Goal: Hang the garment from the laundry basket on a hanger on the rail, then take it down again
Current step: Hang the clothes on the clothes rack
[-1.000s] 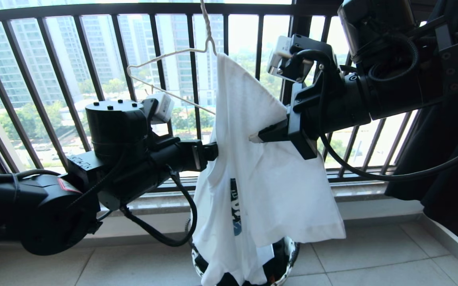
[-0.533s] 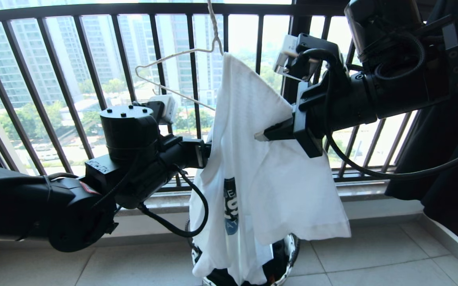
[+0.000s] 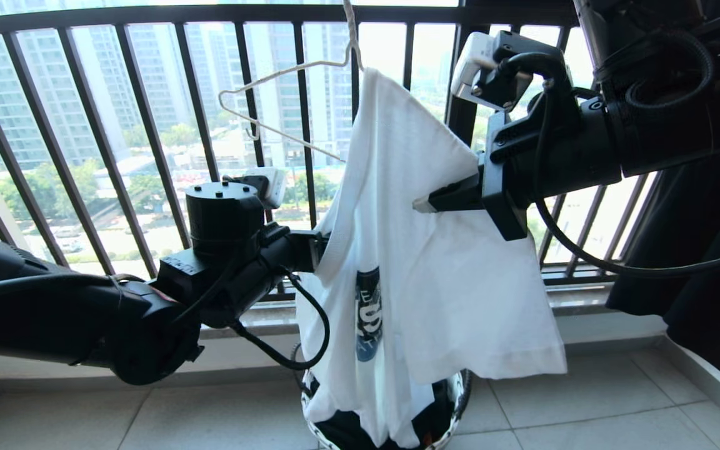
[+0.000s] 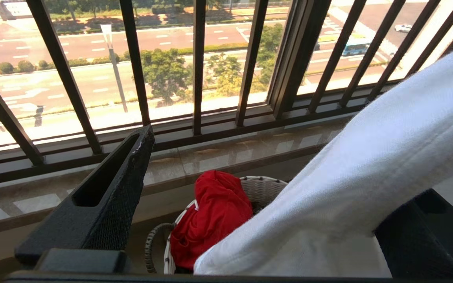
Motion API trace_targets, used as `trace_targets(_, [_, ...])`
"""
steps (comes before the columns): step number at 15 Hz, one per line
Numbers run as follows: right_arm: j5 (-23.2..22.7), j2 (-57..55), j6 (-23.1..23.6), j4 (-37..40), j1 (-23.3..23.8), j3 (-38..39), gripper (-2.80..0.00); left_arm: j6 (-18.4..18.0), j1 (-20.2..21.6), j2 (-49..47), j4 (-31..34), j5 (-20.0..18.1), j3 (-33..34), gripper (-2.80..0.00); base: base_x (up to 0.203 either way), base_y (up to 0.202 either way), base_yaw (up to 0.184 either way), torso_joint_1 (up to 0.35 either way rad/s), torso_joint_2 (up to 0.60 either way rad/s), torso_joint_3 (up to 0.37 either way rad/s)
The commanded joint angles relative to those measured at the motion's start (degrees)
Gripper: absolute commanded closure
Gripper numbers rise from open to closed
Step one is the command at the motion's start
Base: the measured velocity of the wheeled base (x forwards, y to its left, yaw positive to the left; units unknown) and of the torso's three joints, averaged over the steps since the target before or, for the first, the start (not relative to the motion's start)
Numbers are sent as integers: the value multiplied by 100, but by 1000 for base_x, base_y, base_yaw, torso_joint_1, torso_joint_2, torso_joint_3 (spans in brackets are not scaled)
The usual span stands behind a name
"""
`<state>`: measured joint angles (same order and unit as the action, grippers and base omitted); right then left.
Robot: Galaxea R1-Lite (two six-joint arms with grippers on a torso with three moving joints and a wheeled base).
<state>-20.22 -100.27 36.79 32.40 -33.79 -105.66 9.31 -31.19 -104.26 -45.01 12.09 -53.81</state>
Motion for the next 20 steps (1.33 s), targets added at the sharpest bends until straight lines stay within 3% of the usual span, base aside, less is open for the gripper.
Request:
trace_targets(1, [-12, 51, 21, 12, 37, 1, 0, 9, 85, -117, -24, 3, -46, -280, 0, 0, 0, 0, 0, 0])
trace_targets(6, [-17, 34, 21, 12, 75, -17, 0, 18, 131, -86, 10, -14, -93, -280, 0, 0, 0, 0, 0, 0])
trace_targets(7, [-15, 24, 21, -6, 76, -34, 0, 18, 131, -77, 10, -14, -94, -190, 0, 0, 0, 0, 0, 0])
trace_targets(8, [-8, 7, 21, -6, 103, -42, 0, 18, 149, -77, 10, -23, -86, 0, 0, 0, 0, 0, 0, 0])
trace_targets(13, [-17, -28, 21, -23, 258, -52, 0, 3, 237, -78, 31, -81, -82, 0, 0, 0, 0, 0, 0, 0])
trace_targets(20, [-288, 390, -5, -33, 288, 294, 0, 141, 649, -235, 44, -831, -192, 0, 0, 0, 0, 0, 0, 0])
